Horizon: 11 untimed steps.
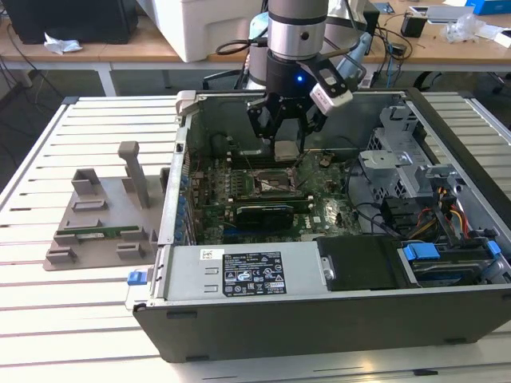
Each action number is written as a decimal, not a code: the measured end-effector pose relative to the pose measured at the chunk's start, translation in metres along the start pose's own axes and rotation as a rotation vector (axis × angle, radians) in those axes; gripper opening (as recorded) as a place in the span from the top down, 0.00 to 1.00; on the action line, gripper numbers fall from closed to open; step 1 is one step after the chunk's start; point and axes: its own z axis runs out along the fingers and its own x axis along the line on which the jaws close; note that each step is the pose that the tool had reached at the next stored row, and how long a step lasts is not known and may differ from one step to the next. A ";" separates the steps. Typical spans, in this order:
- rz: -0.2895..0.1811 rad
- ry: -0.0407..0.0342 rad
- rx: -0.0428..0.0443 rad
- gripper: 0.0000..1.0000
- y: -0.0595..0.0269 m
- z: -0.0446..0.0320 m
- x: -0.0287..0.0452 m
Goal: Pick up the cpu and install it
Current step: 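Place the cpu into insertion slot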
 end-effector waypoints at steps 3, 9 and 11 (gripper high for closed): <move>0.025 0.0003 0.0035 0.45 0.0000 0.0000 0.0000; 0.137 0.0042 0.0173 0.45 0.0000 0.0001 0.0000; 0.190 0.0057 0.0200 0.45 0.0000 0.0001 0.0000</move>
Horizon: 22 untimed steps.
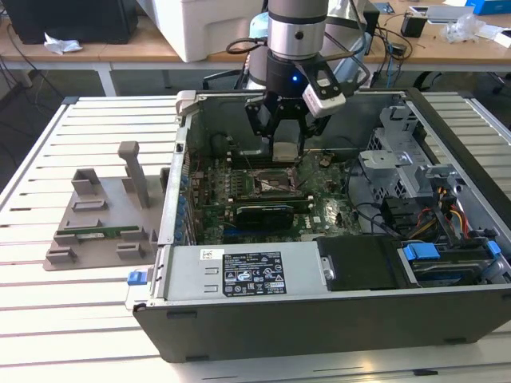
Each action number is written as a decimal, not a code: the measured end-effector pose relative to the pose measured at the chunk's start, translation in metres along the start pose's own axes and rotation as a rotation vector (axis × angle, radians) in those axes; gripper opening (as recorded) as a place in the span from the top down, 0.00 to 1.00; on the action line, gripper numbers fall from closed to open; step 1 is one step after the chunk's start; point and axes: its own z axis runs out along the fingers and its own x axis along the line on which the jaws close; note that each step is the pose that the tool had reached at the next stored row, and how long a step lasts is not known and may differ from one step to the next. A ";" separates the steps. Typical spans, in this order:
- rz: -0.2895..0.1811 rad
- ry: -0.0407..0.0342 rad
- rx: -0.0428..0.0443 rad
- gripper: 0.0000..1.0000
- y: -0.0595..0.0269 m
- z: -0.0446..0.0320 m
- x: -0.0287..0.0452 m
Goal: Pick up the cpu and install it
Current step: 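Place the cpu into insertion slot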
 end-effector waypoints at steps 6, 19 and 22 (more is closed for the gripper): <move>0.087 0.0030 0.0049 0.45 0.0000 0.0000 0.0000; 0.292 0.0103 0.0143 0.45 0.0000 0.0002 0.0000; 0.337 0.0119 0.0161 0.45 0.0000 0.0003 0.0000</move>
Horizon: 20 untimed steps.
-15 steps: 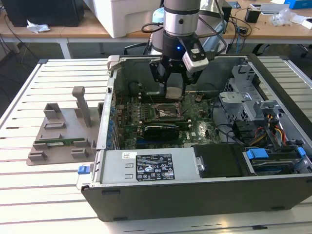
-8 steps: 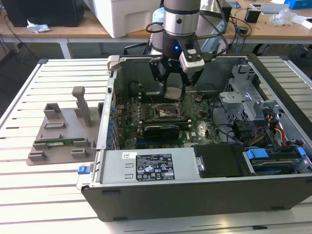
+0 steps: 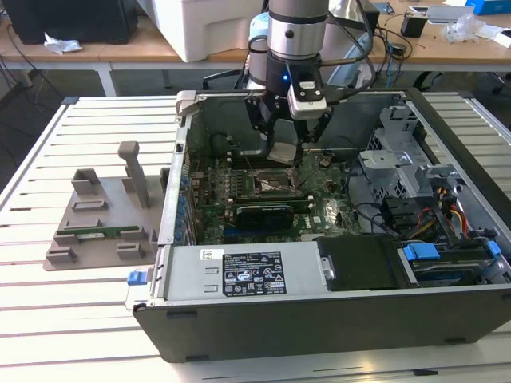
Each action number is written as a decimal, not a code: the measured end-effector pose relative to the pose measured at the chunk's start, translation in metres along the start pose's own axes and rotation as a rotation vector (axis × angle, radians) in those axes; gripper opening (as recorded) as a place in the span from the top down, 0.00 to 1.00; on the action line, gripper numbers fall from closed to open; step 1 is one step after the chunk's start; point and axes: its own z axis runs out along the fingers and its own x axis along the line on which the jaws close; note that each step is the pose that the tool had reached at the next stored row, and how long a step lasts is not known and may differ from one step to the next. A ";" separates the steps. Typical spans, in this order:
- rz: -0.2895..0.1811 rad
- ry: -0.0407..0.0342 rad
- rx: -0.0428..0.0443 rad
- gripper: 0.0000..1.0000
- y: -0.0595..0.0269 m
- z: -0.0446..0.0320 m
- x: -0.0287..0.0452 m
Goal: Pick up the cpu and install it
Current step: 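Place the cpu into insertion slot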
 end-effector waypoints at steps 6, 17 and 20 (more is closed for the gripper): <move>0.054 0.0021 0.0020 0.45 0.0000 0.0001 0.0000; 0.141 0.0053 0.0056 0.45 0.0000 0.0002 0.0000; 0.171 0.0065 0.0068 0.45 0.0000 0.0002 0.0000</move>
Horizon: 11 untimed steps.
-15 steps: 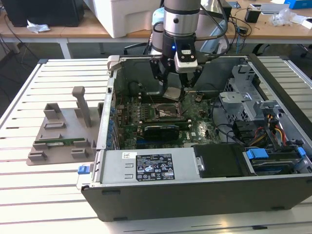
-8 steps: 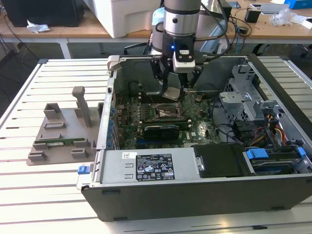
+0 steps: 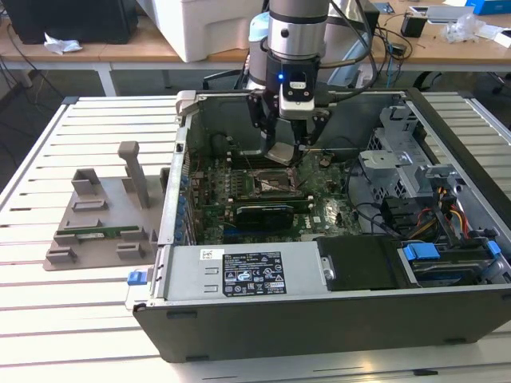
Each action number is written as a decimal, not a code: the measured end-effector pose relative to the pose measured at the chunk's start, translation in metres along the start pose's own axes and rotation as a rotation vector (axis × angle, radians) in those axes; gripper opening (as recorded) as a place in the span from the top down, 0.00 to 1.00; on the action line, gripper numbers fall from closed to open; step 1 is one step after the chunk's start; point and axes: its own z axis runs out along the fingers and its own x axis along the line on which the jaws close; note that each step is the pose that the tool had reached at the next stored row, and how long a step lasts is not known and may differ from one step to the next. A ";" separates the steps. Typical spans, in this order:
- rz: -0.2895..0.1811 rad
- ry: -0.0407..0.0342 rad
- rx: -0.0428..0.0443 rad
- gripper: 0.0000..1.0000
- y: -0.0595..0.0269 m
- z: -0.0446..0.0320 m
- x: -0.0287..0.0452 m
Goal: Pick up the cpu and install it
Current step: 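Place the cpu into insertion slot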
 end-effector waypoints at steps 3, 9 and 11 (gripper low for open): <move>0.040 0.0015 0.0015 0.45 0.0000 0.0001 0.0000; 0.091 0.0036 0.0034 0.45 0.0000 0.0001 0.0000; 0.111 0.0044 0.0041 0.45 0.0000 0.0002 0.0000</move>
